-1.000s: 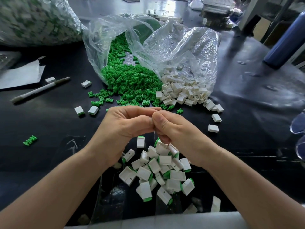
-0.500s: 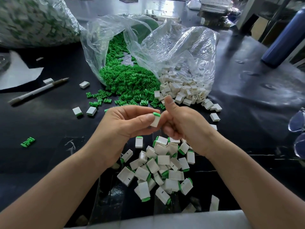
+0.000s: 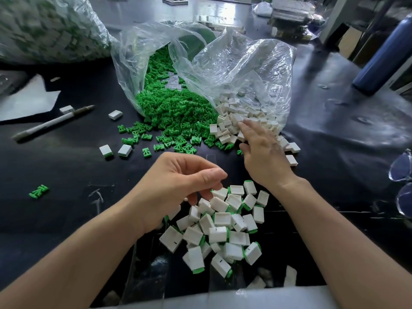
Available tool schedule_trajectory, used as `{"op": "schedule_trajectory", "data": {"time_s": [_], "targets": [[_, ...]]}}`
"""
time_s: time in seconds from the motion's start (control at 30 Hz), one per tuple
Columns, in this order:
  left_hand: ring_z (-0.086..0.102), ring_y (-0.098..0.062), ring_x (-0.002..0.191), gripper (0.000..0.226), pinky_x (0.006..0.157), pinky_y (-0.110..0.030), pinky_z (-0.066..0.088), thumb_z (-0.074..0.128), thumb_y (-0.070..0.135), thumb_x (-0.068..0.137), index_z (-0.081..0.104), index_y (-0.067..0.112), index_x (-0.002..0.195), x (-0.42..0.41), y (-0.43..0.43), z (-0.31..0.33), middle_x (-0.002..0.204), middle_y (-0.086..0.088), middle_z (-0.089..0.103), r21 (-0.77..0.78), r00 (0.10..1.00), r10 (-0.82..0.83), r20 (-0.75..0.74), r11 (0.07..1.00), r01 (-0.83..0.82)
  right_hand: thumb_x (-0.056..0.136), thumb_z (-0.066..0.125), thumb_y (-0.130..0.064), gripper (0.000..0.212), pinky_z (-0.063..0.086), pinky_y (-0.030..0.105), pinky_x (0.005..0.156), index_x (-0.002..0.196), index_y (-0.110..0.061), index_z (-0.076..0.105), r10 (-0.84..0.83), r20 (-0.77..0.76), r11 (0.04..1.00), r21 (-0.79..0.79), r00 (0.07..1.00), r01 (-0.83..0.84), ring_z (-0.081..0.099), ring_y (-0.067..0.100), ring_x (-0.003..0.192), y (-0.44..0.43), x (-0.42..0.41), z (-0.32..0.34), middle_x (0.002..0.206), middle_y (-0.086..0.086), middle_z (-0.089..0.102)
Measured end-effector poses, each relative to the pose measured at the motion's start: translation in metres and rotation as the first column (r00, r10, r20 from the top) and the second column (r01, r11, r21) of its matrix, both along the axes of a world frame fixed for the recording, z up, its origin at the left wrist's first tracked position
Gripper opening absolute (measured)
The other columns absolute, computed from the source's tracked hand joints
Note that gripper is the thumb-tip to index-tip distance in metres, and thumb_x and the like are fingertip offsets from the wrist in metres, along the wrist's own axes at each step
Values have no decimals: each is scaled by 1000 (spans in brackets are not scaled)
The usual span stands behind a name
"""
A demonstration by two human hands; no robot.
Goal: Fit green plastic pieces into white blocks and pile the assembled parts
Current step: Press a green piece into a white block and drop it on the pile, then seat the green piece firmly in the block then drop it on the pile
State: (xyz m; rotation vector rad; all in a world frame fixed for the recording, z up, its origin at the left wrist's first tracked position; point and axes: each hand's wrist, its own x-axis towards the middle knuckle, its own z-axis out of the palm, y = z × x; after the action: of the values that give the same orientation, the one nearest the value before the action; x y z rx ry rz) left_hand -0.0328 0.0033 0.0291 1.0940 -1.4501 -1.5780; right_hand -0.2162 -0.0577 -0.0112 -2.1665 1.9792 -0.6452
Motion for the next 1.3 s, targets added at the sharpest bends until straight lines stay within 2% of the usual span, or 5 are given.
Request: {"op": "schedule_trajectory", "data": {"time_s": [0.5, 0.63, 0.83, 1.07, 1.3], "targets": [[62, -9, 56, 7, 45, -16, 45, 66, 12, 77, 73, 13, 76, 0, -5, -7, 69, -4, 71, 27, 988, 144, 48, 989, -145, 88, 55, -4, 31, 37, 20, 88, 118, -11, 59, 36, 227, 996, -90, 973, -16, 54, 17, 99, 4, 2, 5, 105, 3, 63], [66, -8, 63, 18, 50, -16, 51, 62, 4, 83, 68, 20, 88, 1, -10, -10, 88, -5, 71, 47, 958, 286, 24, 957, -287, 86, 61, -6, 25, 43, 6, 76, 109, -16, 59, 151, 561, 984, -7, 814, -178, 57, -2, 82, 19, 16, 16, 90, -10, 61], [65, -9, 67, 23, 55, -17, 53, 68, -2, 74, 71, 17, 88, 2, -10, -12, 78, -2, 73, -37, 971, 240, 16, 970, -239, 86, 62, -10, 16, 52, 27, 79, 88, -25, 56, 158, 813, 925, 76, 561, -371, 62, 12, 82, 38, 39, 17, 85, -1, 64], [60, -2, 63, 14, 55, -19, 51, 68, 7, 80, 69, 20, 74, 5, -19, -22, 66, 7, 69, -193, 929, 336, 153, 932, -306, 86, 62, -19, 11, 51, 25, 72, 79, -26, 56, 151, 660, 964, 66, 736, -257, 61, 11, 74, 37, 40, 10, 76, -3, 64], [52, -14, 76, 9, 63, -23, 28, 53, 14, 93, 52, 23, 91, 15, -43, -35, 100, -2, 64, -560, 660, 568, 491, 787, -260, 87, 61, -20, 9, 41, 15, 63, 79, -23, 57, 119, 490, 986, 40, 863, -159, 53, 4, 65, 33, 30, 12, 69, -10, 58]]}}
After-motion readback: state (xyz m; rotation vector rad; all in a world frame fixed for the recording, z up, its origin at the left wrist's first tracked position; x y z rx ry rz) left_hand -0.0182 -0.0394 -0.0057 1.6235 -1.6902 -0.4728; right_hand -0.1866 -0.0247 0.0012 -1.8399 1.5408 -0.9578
